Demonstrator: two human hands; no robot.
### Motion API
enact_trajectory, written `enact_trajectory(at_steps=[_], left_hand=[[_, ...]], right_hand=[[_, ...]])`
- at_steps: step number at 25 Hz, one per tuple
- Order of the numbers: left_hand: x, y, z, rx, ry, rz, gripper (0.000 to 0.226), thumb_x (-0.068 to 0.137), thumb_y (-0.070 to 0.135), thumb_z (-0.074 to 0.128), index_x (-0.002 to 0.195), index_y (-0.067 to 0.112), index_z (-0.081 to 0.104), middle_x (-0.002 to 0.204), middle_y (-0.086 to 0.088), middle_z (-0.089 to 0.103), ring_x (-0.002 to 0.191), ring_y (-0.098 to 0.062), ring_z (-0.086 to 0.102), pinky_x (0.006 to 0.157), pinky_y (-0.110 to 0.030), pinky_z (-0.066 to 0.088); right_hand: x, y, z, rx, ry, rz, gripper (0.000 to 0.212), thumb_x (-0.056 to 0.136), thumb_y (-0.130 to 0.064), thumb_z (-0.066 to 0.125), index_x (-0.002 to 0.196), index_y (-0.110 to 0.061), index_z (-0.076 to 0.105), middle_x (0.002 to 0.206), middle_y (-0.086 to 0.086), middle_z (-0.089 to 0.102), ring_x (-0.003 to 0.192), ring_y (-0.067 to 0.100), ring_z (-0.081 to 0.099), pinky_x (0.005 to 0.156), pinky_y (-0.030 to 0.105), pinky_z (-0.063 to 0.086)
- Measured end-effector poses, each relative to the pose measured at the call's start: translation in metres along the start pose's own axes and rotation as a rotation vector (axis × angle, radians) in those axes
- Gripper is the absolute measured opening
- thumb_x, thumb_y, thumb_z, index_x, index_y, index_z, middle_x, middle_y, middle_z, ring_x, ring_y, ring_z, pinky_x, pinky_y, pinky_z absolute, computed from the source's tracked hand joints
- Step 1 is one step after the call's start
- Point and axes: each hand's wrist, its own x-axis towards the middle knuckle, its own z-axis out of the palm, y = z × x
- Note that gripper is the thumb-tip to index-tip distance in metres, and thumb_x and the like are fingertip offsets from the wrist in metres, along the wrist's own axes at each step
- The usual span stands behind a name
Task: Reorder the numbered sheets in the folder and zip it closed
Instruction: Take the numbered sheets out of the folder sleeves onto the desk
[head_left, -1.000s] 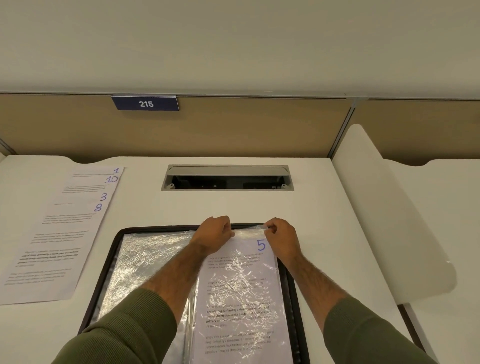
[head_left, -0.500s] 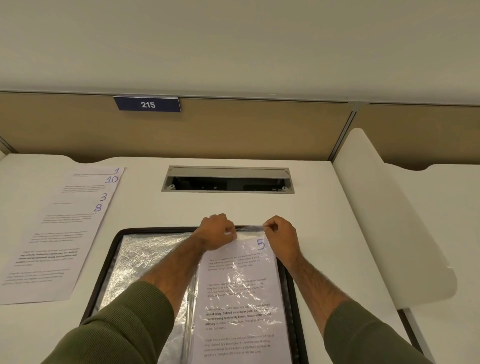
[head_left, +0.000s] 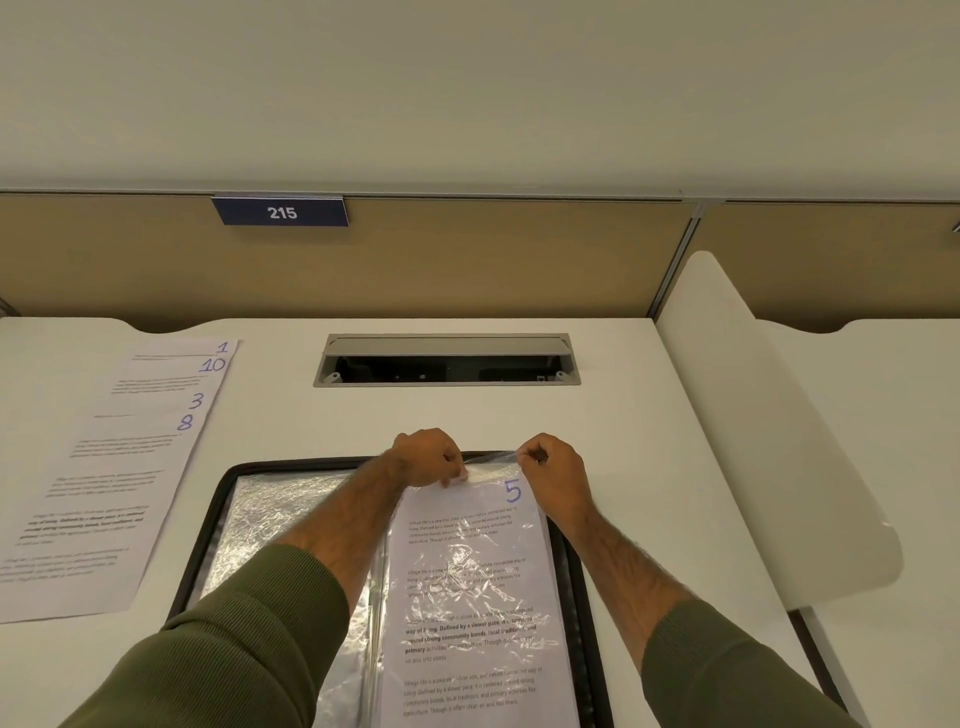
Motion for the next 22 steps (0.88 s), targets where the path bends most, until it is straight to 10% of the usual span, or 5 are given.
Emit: enact_trajectory(at_steps=[22], left_hand=[[0.011,0.009,0.005,0.021,-0.184,0.091,0.022,0.085,0.017,0.078,0.106,0.013,0.074,0.095,0.008,0.065,0.092,-0.011,0.057,0.082,-0.025,0.042]], right_hand=[[0.003,-0.002,-0.004,0.199,-0.098,0.098,0.01,0.095,-0.021,0.066,0.091,-0.013,0.066,0.091,0.003,0.071,0.088,0.024,0.071,0.079,0.04,0.06]])
